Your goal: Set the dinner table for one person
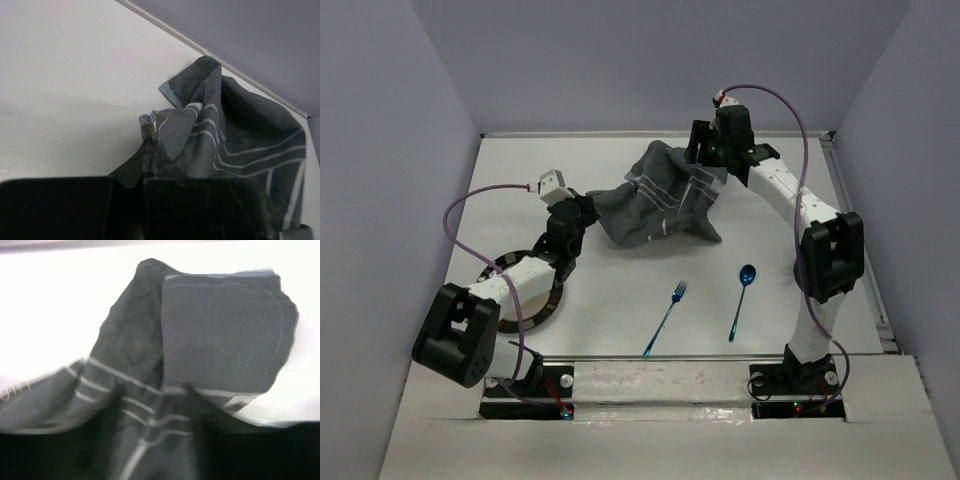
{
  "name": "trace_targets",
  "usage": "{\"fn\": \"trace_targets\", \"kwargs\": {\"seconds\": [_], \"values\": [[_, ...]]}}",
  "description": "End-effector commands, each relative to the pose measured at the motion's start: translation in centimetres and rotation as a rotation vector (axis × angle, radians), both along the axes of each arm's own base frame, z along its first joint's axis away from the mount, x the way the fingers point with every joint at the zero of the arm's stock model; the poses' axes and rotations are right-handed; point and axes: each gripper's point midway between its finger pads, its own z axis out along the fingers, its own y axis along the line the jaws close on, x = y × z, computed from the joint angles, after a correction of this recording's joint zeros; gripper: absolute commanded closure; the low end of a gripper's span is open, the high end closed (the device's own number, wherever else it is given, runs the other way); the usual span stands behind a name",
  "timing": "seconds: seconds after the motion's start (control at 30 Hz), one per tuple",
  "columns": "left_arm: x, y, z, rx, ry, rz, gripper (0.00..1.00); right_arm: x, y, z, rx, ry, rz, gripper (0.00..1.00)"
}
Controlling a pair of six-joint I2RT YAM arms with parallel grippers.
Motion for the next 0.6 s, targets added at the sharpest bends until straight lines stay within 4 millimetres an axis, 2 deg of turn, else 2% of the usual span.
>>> {"fn": "trace_targets", "kwargs": {"seconds": [0.0,0.07,0.1,0.13,0.2,0.23,0.27,0.3,0.33,0.37,0.43,0.47,0.53,0.57], "values": [[-1.8,2.8,0.4,-0.044,-0.062,0.11,1.0,1.8,-0.4,-2.4,-0.116,0.069,0.029,0.23],[-2.4,3.2,0.1,-0.056,-0.061,0.117,1.0,1.7,-0.6,-1.8,-0.125,0.056,0.032,0.19],[-2.9,3.2,0.1,-0.058,-0.063,0.108,1.0,0.9,-0.9,-2.6,-0.129,0.081,0.02,0.19],[-3.1,3.2,0.0,-0.057,-0.062,0.101,1.0,0.1,-1.2,-1.2,-0.115,0.058,0.016,0.2],[-3.6,3.3,-0.3,-0.061,-0.06,0.094,1.0,-1.7,-1.1,-0.8,-0.065,0.051,0.025,0.28],[-3.8,3.2,-0.4,-0.065,-0.059,0.087,1.0,-3.6,-1.4,-3.9,-0.035,0.092,0.011,0.33],[-4.0,3.2,-0.3,-0.073,-0.061,0.082,1.0,-5.2,-1.4,-2.3,0.012,0.058,0.022,0.39],[-4.1,3.1,-0.6,-0.073,-0.057,0.076,1.0,-6.2,-1.8,-3.3,0.022,0.072,0.006,0.41],[-4.2,2.9,-0.5,-0.076,-0.058,0.066,1.0,-8.0,-2.5,-6.2,0.023,0.127,-0.018,0.43],[-4.2,2.9,-0.3,-0.079,-0.062,0.061,1.0,-8.5,-4.0,-6.4,-0.011,0.114,-0.087,0.48],[-4.3,2.6,-0.2,-0.088,-0.07,0.044,1.0,-9.2,-6.6,-7.9,-0.04,0.131,-0.194,0.49],[-4.3,2.4,-0.1,-0.091,-0.075,0.038,1.0,-10.1,-8.0,-9.6,-0.045,0.165,-0.233,0.49],[-4.3,2.4,0.1,-0.087,-0.082,0.035,1.0,-10.0,-9.0,-9.8,0.038,0.162,-0.264,0.45],[-4.3,2.5,0.1,-0.086,-0.085,0.036,1.0,-10.3,-10.8,-10.8,0.064,0.183,-0.305,0.4]]}}
